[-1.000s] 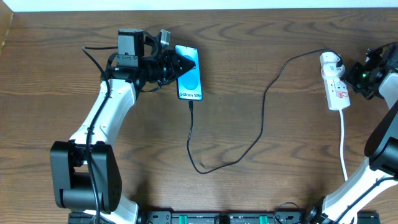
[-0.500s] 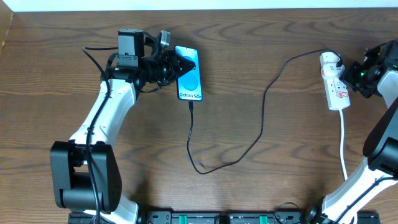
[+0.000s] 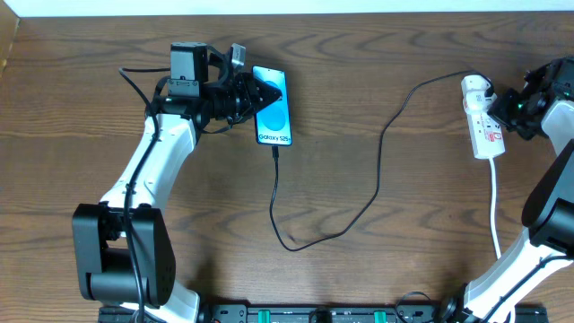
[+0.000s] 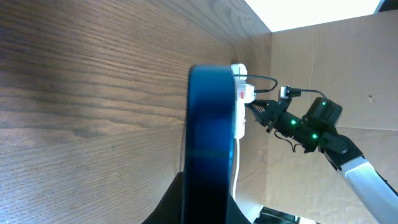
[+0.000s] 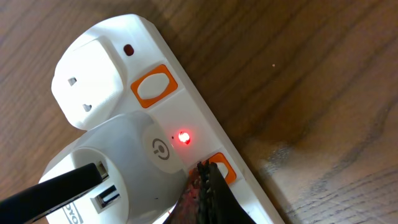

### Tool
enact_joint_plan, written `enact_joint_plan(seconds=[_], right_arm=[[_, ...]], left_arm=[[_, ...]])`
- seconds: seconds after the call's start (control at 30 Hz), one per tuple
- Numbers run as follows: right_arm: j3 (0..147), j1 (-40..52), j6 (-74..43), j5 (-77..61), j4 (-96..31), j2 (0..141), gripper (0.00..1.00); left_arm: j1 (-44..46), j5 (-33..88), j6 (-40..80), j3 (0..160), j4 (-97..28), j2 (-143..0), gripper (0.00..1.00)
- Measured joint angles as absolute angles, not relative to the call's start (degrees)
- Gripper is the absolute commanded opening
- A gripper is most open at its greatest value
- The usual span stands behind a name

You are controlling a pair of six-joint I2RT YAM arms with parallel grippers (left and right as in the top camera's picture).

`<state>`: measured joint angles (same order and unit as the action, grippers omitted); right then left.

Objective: Plug charger to phone and switch on socket

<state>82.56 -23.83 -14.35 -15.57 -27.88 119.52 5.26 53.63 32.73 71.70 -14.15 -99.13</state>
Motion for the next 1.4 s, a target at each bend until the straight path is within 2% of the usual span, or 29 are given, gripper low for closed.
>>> enact_joint_plan(seconds=[0.2,0.47,0.57,0.8,0.97,1.4], right_arm=[[82.50,-26.65,-15.51,-20.60,-29.02,116.95,0.01],[82.81,-34.59,-17.61,-24.10,-33.50,96.29,0.01],[83.26,-34.50,-17.47,-24.64,-36.95,91.81,0.01],[83.18,-30.72,-16.84,-24.73,-40.01,90.15,0.01],[83.13,-25.76,-16.34,-24.14,-40.01,90.15,0.01],[83.13,-11.42,-14.24,-15.90,-41.15,90.15,0.01]], left_arm=[[5.26,53.63,32.73,71.70,-14.15,-99.13,0.07],[5.26,53.63,32.73,71.70,-14.17,-99.13,0.07],[5.26,53.63,31.46,71.70,-14.85,-99.13,0.07],[5.26,53.63,25.58,71.70,-19.38,-99.57,0.07],[5.26,53.21,23.20,71.70,-19.90,-104.86,0.07],[5.26,49.63,22.41,71.70,-19.99,-112.75,0.07]])
